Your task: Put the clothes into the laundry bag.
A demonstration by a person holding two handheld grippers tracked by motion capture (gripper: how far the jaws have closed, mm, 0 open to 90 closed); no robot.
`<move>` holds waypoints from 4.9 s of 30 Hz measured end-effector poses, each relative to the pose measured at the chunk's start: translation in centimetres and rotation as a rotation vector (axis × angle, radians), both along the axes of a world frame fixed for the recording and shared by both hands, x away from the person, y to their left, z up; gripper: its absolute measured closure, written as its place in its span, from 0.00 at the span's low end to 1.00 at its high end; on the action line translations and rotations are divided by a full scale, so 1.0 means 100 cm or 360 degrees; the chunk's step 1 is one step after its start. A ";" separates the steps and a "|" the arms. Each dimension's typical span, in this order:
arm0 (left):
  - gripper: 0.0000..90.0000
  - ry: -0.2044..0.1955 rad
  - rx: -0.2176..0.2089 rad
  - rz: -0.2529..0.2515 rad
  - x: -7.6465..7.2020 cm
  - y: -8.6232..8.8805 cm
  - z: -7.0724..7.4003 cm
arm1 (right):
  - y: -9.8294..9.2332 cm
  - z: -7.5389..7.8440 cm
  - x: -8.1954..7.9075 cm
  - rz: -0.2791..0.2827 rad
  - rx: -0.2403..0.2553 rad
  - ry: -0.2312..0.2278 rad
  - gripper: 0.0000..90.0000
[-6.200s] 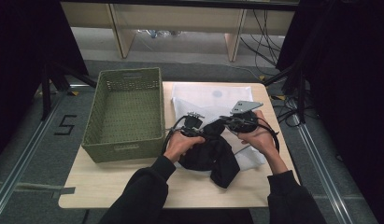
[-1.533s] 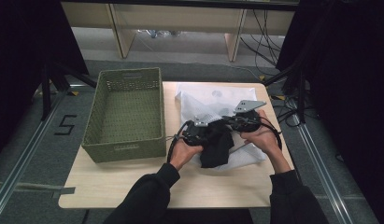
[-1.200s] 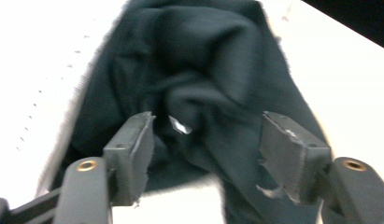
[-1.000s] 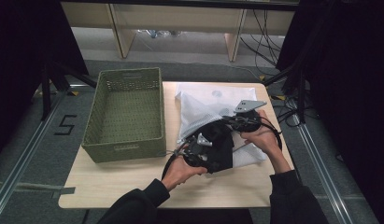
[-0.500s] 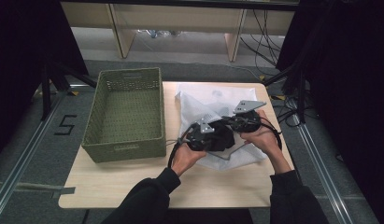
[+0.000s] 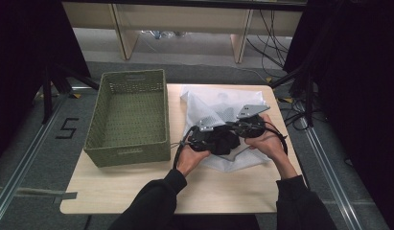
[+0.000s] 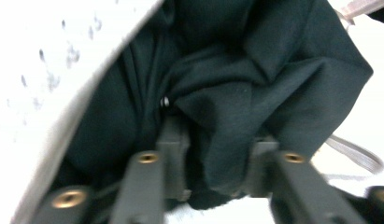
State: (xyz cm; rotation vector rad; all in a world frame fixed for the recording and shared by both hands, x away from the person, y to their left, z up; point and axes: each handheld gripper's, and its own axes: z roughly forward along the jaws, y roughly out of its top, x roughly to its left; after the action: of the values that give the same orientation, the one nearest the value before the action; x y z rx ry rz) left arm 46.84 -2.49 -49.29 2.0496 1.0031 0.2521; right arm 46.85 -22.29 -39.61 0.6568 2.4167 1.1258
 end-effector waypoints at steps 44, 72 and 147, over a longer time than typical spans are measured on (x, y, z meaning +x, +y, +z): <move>0.43 0.0097 0.0257 -0.0209 -0.032 0.027 -0.010 | 0.017 -0.068 -0.007 0.0031 -0.0195 0.0254 1.00; 0.98 0.0003 0.0326 -0.0307 -0.035 0.030 -0.009 | 0.027 -0.080 0.004 -0.0027 -0.0205 0.0215 1.00; 0.74 0.0066 0.0221 -0.0386 -0.060 0.043 0.007 | 0.016 -0.083 -0.017 0.0126 -0.0390 0.0226 0.92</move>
State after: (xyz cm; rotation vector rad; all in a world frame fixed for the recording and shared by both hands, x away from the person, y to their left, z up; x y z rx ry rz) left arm 40.85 1.79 -48.58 2.2875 0.7691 0.1560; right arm 45.18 -20.70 -47.88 0.5827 2.6660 0.8160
